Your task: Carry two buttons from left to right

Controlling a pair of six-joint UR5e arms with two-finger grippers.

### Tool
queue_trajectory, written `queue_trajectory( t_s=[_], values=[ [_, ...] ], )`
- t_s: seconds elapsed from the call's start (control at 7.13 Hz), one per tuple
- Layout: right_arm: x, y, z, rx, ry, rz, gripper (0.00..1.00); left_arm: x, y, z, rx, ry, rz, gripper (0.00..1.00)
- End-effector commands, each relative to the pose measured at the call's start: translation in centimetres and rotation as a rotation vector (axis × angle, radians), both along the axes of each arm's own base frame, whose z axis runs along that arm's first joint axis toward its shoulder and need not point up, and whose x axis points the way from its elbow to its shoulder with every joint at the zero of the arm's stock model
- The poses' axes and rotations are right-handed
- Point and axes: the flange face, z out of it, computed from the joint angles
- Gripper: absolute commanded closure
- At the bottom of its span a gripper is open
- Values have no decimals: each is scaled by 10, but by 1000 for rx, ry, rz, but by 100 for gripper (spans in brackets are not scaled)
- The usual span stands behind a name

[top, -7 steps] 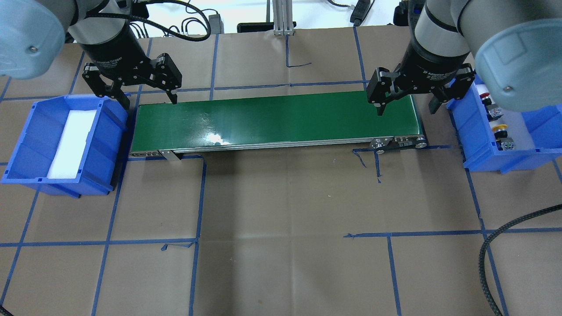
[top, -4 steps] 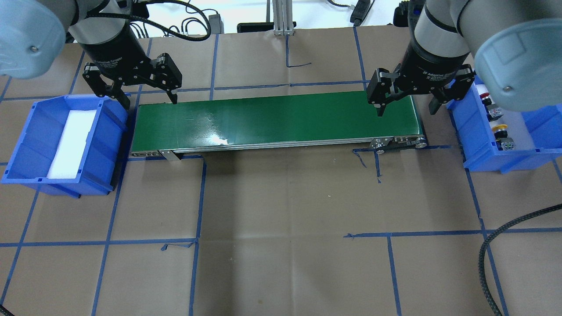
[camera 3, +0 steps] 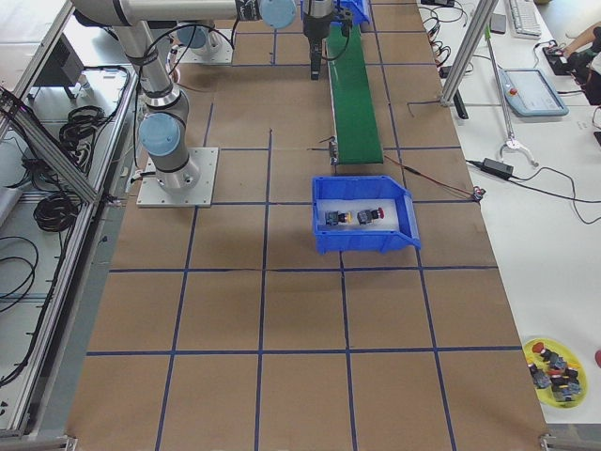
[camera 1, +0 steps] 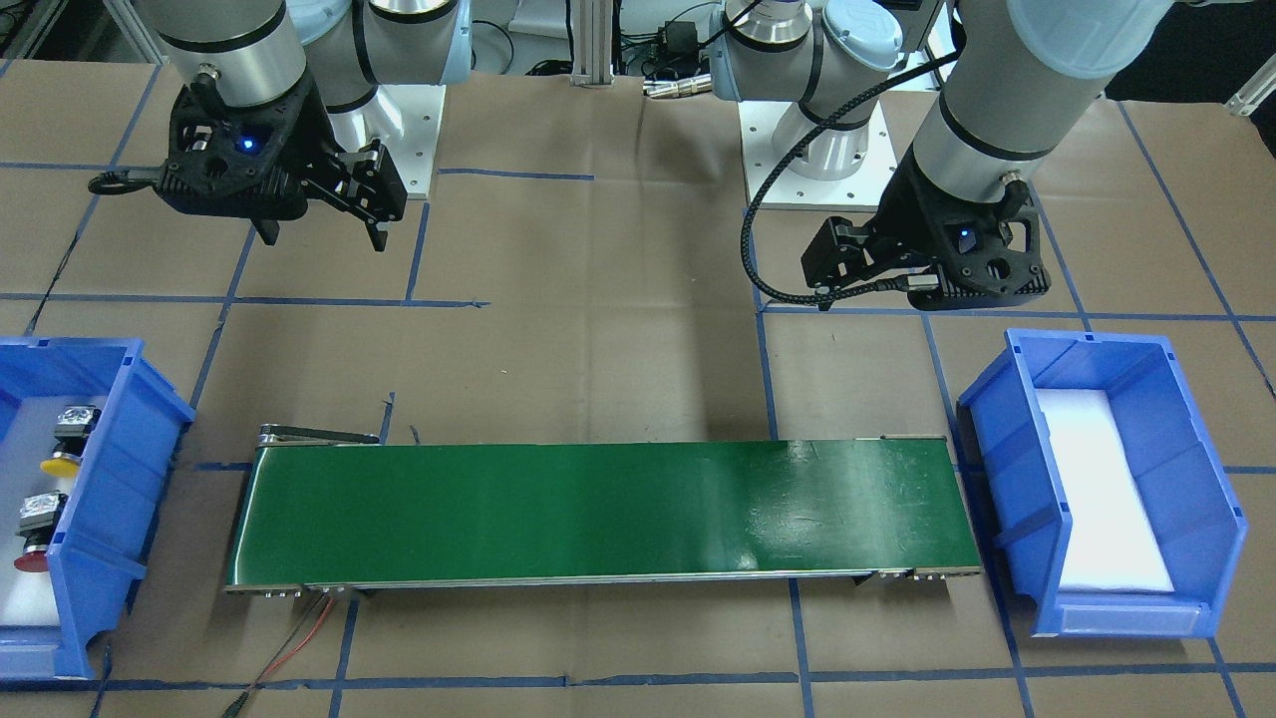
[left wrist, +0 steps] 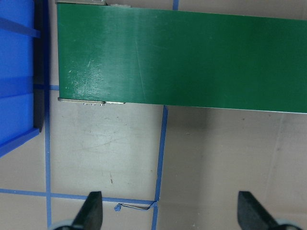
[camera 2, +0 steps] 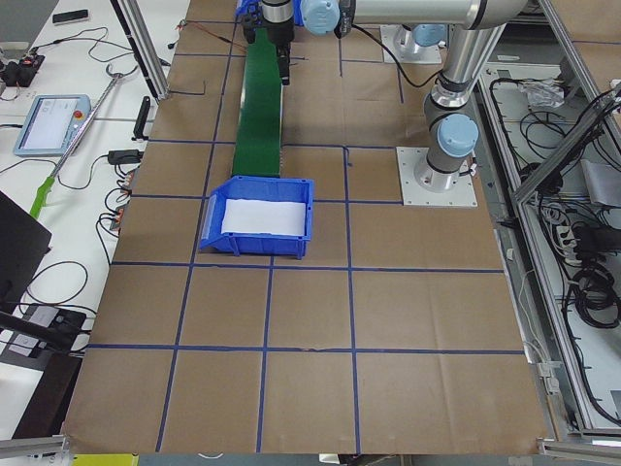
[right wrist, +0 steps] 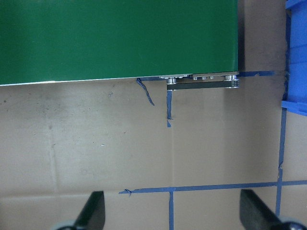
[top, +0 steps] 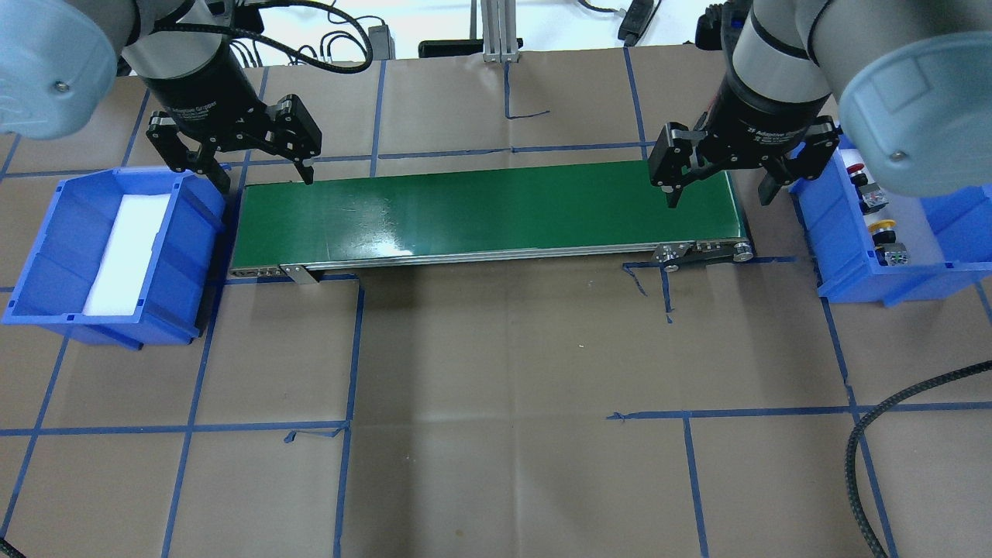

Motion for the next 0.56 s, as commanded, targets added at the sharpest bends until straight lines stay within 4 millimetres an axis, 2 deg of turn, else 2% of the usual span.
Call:
queue_trajectory(
  t_s=[0.0, 0.42],
  values=[
    [-4, -1, 1, -2, 0, -9, 0, 0, 0, 0, 0, 0, 0, 0],
    [-2, -1, -2, 7, -1, -6, 0, 0, 0, 1, -1, 0, 0, 0]
  ],
)
